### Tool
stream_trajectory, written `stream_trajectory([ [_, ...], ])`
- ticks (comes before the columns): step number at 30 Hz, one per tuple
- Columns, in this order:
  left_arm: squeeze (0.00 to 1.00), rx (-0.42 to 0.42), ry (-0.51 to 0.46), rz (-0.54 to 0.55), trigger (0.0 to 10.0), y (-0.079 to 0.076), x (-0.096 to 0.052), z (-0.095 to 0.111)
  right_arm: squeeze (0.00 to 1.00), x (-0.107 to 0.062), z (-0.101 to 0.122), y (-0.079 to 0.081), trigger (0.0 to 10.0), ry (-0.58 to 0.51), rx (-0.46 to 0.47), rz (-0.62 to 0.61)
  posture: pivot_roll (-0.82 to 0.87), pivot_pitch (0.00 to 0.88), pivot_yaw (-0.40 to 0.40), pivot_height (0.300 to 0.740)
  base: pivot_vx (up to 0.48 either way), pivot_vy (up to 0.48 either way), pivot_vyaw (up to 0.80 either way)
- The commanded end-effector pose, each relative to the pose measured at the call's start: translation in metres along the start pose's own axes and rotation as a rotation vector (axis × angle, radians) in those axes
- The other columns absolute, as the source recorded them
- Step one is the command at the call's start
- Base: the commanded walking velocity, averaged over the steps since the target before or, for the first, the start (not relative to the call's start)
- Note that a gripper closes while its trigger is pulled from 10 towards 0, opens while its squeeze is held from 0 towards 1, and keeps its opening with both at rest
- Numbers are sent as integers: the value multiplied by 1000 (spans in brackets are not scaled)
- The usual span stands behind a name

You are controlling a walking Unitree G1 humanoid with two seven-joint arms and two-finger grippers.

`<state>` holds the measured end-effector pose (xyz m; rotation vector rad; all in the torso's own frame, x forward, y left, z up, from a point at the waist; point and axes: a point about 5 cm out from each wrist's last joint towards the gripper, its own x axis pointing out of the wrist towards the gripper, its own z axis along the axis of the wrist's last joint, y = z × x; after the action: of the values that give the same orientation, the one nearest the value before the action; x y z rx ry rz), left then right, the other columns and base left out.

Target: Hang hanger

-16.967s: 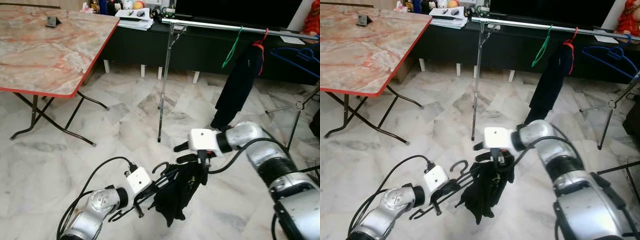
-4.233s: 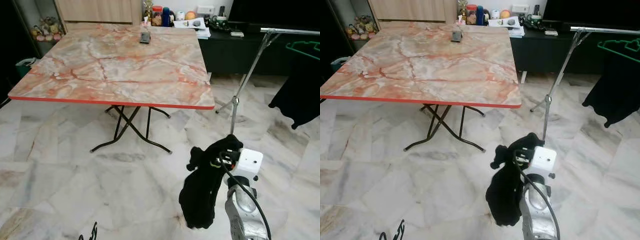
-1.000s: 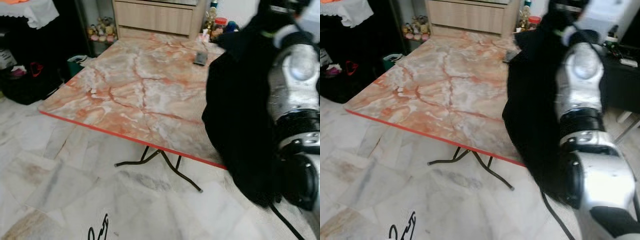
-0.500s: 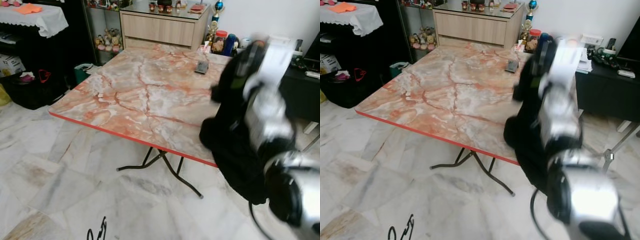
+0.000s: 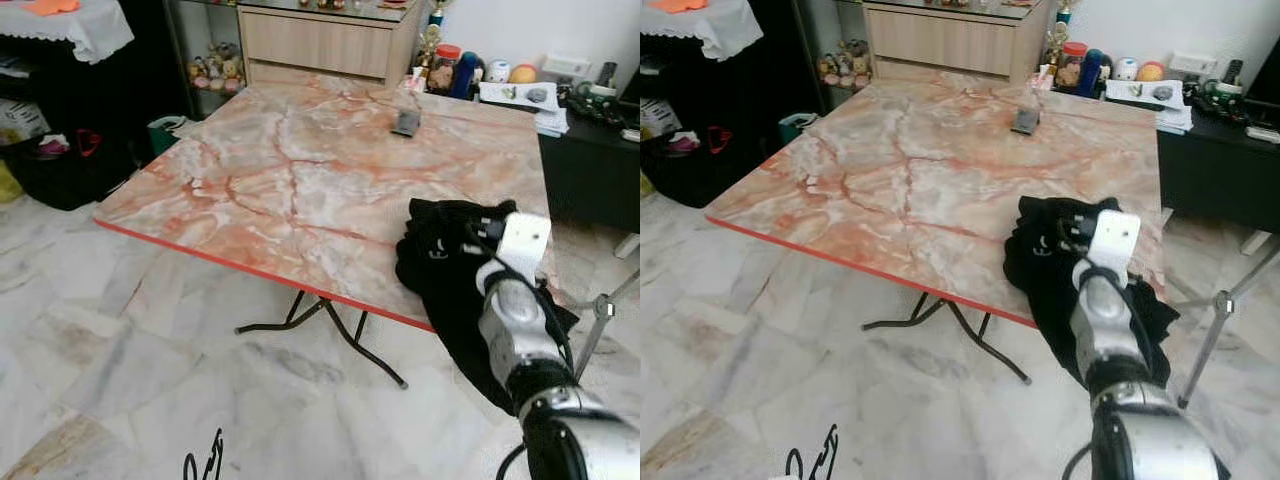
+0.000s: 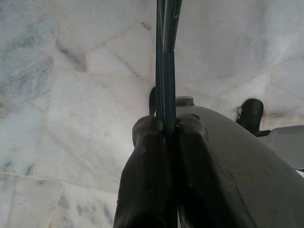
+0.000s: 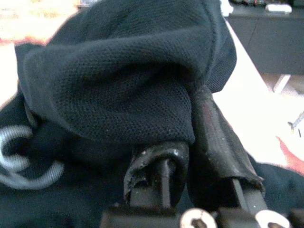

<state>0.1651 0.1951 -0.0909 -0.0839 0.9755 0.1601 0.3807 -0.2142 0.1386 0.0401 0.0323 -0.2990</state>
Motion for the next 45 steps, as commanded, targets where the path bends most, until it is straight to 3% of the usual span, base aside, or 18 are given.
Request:
stream_trajectory([
  [1, 0, 10, 59, -10, 10000, -5, -2, -13, 1000, -2, -1, -3, 10000, -6, 16, -12, 75, 158, -37, 740, 0, 0, 0],
  [11, 0, 23, 60, -24, 10000, -25, -1, -13, 1000, -18, 15, -9, 10000, -197, 2, -9, 71, 166, -39, 740, 0, 0, 0],
  [20, 0, 40, 65, -26, 10000, -17, -1, -13, 1000, -48, -3, -12, 10000, -185, 4, -9, 61, 171, -42, 740, 0, 0, 0],
  [25, 0, 50, 64, -24, 10000, -16, -1, -13, 1000, -70, -16, -9, 10000, -176, -27, 51, 62, 174, -45, 740, 0, 0, 0],
  [26, 0, 51, 63, -21, 10000, -15, -1, -13, 706, -81, -22, -12, 10000, -180, -32, 64, 61, 174, -47, 740, 0, 0, 0],
  [27, 0, 54, 61, -19, 10000, -15, -1, -12, 0, -86, -24, -15, 10000, -186, -33, 57, 61, 174, -47, 740, 0, 0, 0],
  [32, 0, 54, 55, -12, 10000, -15, -1, -12, 0, -93, -23, -23, 10000, -202, -14, -10, 55, 174, -45, 740, 0, 0, 0],
  [36, 0, 58, 54, -9, 10000, -14, -1, -12, 0, -97, -13, -16, 10000, -230, 11, 25, 54, 173, -47, 740, 0, 0, 0],
  [45, 0, 88, 48, -12, 10000, -15, -1, -12, 0, -105, -17, -18, 10000, -196, 10, 19, 50, 166, -49, 740, 0, -35, 0],
])
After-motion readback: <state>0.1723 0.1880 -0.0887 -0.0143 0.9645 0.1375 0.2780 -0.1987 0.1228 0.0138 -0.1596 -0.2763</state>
